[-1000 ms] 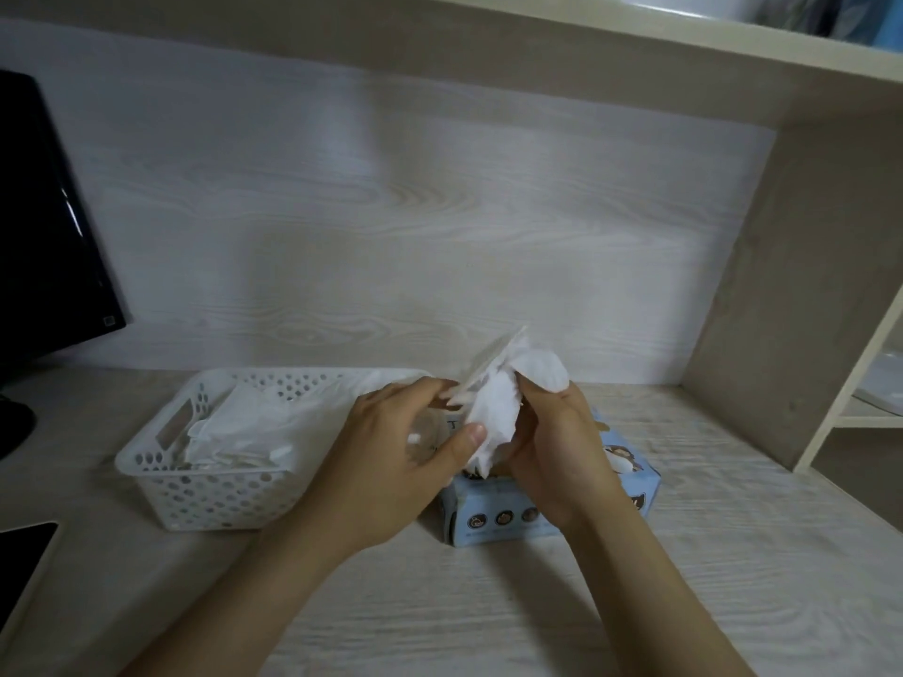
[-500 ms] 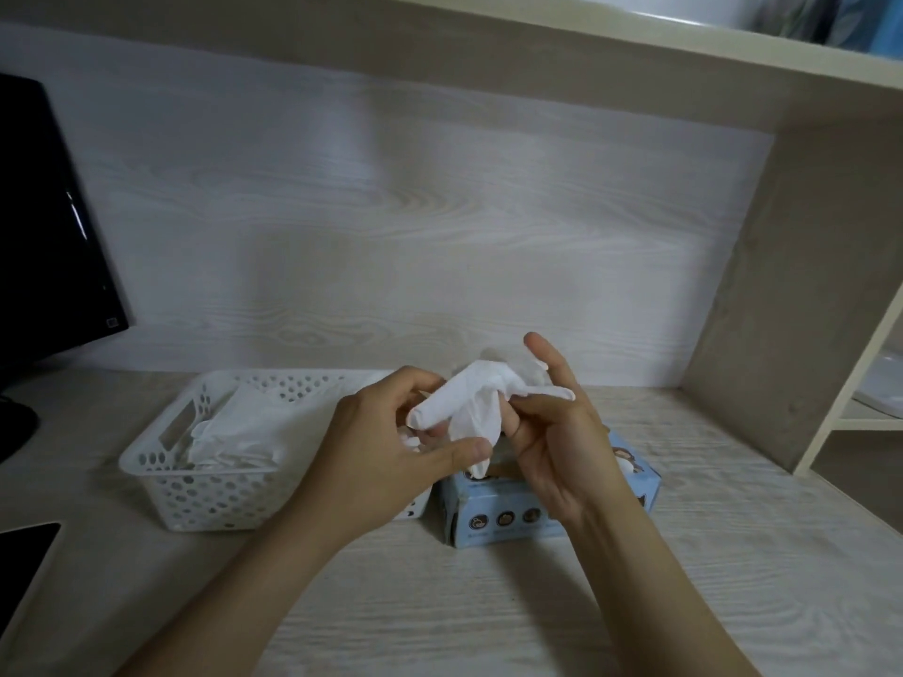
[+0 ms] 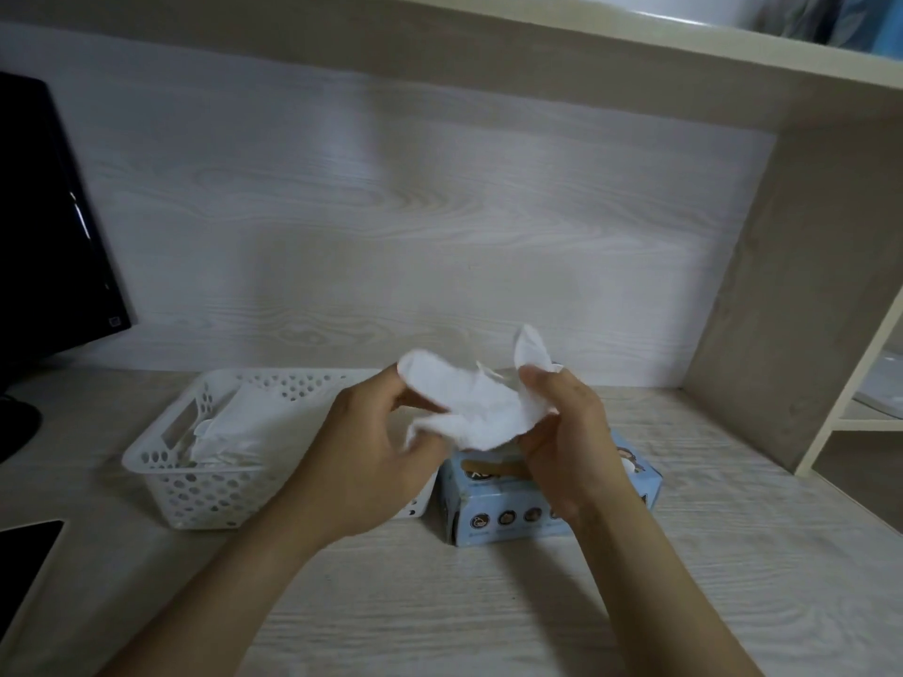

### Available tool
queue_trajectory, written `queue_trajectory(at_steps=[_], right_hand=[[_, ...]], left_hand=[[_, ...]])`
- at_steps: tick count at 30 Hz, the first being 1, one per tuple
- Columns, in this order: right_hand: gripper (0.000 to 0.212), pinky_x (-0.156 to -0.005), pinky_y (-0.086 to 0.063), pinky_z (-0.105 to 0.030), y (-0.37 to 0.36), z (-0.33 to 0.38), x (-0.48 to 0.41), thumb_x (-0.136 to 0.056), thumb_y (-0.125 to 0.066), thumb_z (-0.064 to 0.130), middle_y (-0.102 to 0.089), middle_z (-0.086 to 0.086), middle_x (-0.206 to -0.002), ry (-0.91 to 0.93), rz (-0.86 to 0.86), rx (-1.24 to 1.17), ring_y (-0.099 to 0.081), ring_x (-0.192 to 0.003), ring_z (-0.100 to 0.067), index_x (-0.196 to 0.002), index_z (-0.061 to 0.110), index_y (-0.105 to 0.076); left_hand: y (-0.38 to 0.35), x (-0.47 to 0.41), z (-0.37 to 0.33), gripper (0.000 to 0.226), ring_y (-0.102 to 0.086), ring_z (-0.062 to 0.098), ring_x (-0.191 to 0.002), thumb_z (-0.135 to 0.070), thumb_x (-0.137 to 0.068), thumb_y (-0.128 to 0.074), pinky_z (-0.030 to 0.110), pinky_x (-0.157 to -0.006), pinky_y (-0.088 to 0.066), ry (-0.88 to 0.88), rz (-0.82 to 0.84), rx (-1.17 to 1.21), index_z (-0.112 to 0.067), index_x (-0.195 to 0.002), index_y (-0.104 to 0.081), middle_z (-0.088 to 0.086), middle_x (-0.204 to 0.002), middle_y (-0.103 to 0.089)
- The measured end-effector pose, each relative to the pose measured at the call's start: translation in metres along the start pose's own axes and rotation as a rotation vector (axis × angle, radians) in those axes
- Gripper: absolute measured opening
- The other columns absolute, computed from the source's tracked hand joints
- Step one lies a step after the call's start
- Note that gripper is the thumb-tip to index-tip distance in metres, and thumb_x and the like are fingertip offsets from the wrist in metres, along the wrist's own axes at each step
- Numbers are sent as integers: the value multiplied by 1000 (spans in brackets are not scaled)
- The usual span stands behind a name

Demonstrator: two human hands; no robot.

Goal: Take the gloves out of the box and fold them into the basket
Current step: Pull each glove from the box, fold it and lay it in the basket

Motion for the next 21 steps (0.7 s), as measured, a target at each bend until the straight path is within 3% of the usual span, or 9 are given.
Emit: queue_trajectory(at_steps=[3,6,9,13,16,19,21], right_hand=[[25,-64,-58,-45,0,-2,0,-88,-70,17,-66,-23,-104,-11,65,-17,-66,-91,-38,-111,11,-62],[26,-76,-52,-46,-3,-3,2,-90,-70,14,-66,-22,-104,10,100,-4,-61,-92,-37,-115,8,-66],[32,-78,-53,-48,-7,-2,5,-90,-74,17,-67,-25,-102,20,117,76,-63,-88,-38,-119,5,-68],[22,-66,-58,-38,-13,-2,11,-95,-75,17,-73,-24,-90,21,216,170,-70,-72,-32,-115,8,-71],[19,-65,-56,-36,-16,-1,12,-93,-73,11,-72,-20,-89,9,275,168,-68,-71,-28,-111,15,-75],[45,-65,-55,-36,-12,-5,5,-74,-56,0,-68,-22,-92,-26,276,107,-64,-76,-33,-110,18,-78],[58,-69,-55,-38,-10,-5,4,-66,-50,1,-62,-30,-98,-47,267,68,-61,-84,-40,-115,13,-77]], left_hand=[[-1,3,-2,23,-64,20,-121,-32,-87,-66,40,-97,-51,-84,85,-37,-20,-105,-75,-8,-124,-69],[0,2,-5,38,-65,19,-118,-52,-92,-53,35,-96,-47,-75,6,-9,-24,-83,-77,-10,-118,-69],[2,-1,-1,14,-66,18,-106,-41,-89,-72,30,-90,-50,-82,-162,-117,-28,-88,-69,-9,-105,-66],[0,-1,2,43,-65,11,-111,-28,-80,-90,22,-90,-51,-58,-130,-222,-31,-115,-66,-16,-116,-66],[0,-2,-1,20,-72,12,-98,-25,-85,-86,24,-83,-54,-88,-149,-161,-28,-102,-77,-16,-99,-75],[3,-3,2,3,-74,11,-90,-23,-92,-79,25,-77,-56,-51,-206,-88,-25,-94,-80,-14,-90,-77],[5,-3,5,6,-74,13,-84,-26,-96,-74,33,-72,-59,6,-248,-45,-25,-91,-78,-11,-86,-77]])
Point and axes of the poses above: each hand's wrist, its own x-axis away from the middle knuckle, its own y-axis out of the back of the hand, z = x × y, the point moved 3 cm from there along -x, towards the middle knuckle
